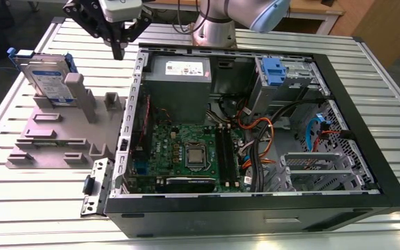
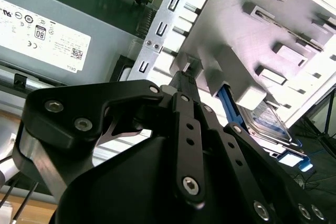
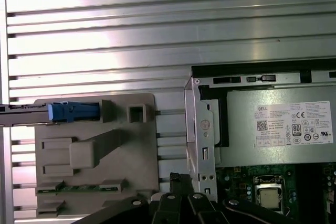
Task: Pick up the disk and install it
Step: 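Reach for the disk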
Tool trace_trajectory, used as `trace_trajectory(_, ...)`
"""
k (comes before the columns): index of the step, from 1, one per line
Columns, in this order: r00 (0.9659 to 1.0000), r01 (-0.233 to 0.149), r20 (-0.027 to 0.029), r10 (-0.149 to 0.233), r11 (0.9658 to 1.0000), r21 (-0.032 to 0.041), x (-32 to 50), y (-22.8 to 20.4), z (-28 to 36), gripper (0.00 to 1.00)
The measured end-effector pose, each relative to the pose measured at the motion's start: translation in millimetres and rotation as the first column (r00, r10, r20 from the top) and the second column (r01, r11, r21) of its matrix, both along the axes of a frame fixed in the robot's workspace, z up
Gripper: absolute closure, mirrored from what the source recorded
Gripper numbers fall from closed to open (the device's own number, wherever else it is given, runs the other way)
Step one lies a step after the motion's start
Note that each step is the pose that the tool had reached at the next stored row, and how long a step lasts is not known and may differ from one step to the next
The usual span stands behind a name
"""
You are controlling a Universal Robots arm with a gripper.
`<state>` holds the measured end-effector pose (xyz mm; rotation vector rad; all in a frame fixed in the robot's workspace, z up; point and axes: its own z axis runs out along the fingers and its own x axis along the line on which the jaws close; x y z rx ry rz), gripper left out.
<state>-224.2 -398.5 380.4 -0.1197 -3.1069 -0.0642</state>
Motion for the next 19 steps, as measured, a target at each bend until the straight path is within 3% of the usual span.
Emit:
trace_trajectory(11,1.0,0.0,0.0,0.0,1.0,0.0,-15.0,1.1,-0.3,0.89)
trace_trajectory(19,1.0,0.0,0.0001,0.0,1.0,0.0001,-16.0,1.8,-0.4,0.89)
